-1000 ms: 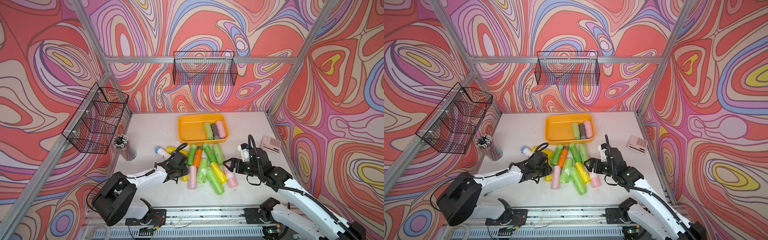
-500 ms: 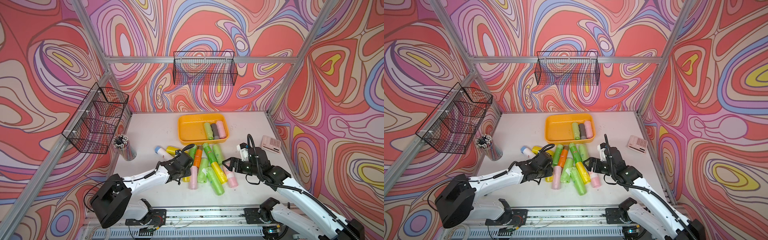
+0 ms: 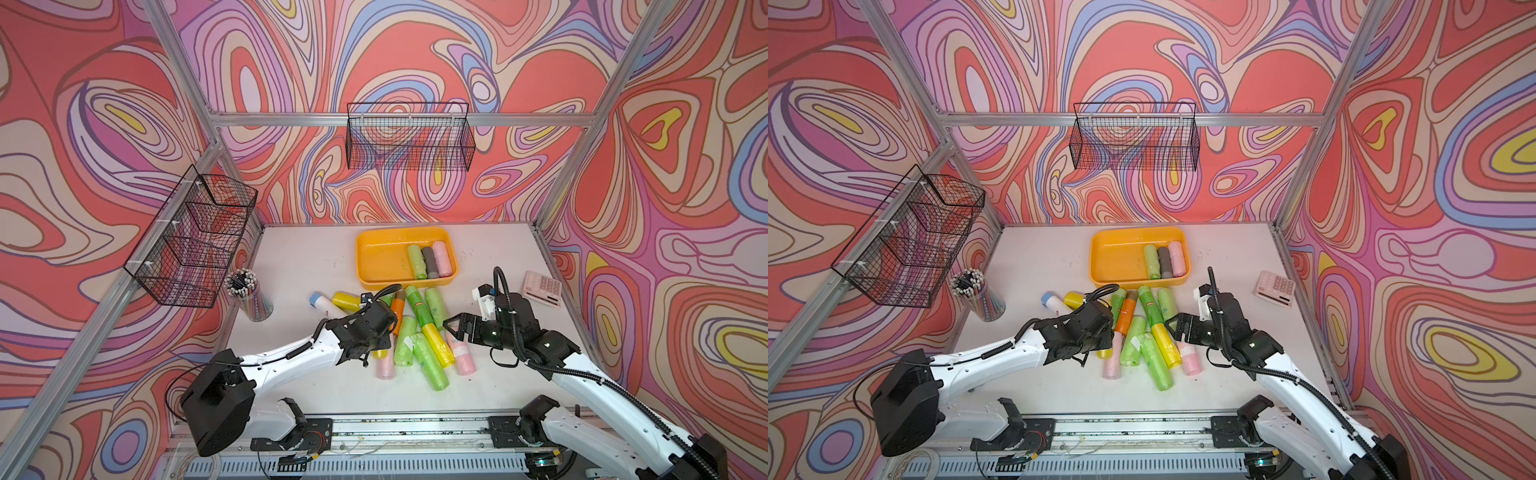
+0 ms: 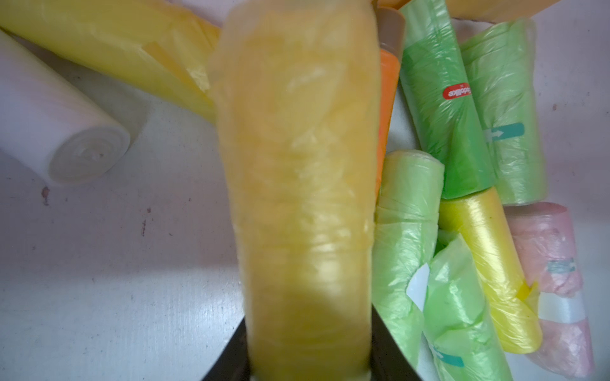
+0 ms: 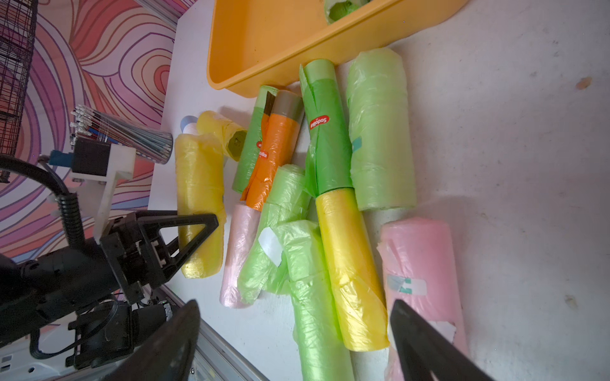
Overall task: Put the roll of trash bags into the storage box
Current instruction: Pick up the roll of trash bags from the center of the board, then place the roll of trash bags in the storage box.
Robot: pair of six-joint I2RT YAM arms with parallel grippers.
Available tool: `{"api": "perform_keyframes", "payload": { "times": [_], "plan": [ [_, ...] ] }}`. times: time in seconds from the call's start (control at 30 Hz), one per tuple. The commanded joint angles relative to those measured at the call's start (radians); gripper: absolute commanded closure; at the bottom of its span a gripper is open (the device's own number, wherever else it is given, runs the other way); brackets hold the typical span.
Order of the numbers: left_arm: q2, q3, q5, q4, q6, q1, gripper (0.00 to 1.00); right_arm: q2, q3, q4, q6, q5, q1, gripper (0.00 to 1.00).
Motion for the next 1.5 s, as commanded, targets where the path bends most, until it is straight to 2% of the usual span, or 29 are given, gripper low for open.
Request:
{"api": "perform_keyframes", "payload": {
  "times": [0.0,0.2,0.53,0.67,0.83,1.47],
  "plan": [
    [-0.037,0.044,-0.010,-0.009,-0.008,-0.005,0.78,-0.025,0.012,0.001,-0.007,0.007,-0.002,0.08],
    [-0.043,0.068,-0.014,-0.009,-0.003,-0.007,0.82,-0.052,-0.002,0.002,0.002,0.012,-0.002,0.08],
    [-0.013,0.130,-0.004,0.002,0.021,-0.007,0.83,-0.080,-0.033,0.020,0.035,-0.002,-0.002,0.08],
    [0.012,0.167,0.009,0.003,0.036,-0.007,0.87,-0.087,-0.047,0.034,0.046,0.006,-0.001,0.08],
    [0.037,0.210,0.010,0.011,0.057,-0.008,0.88,-0.074,-0.057,0.067,0.053,0.011,-0.002,0.08],
    [0.217,0.430,0.029,0.000,0.147,-0.002,0.89,-0.080,-0.080,0.086,0.073,0.024,-0.001,0.08]
  ]
}}
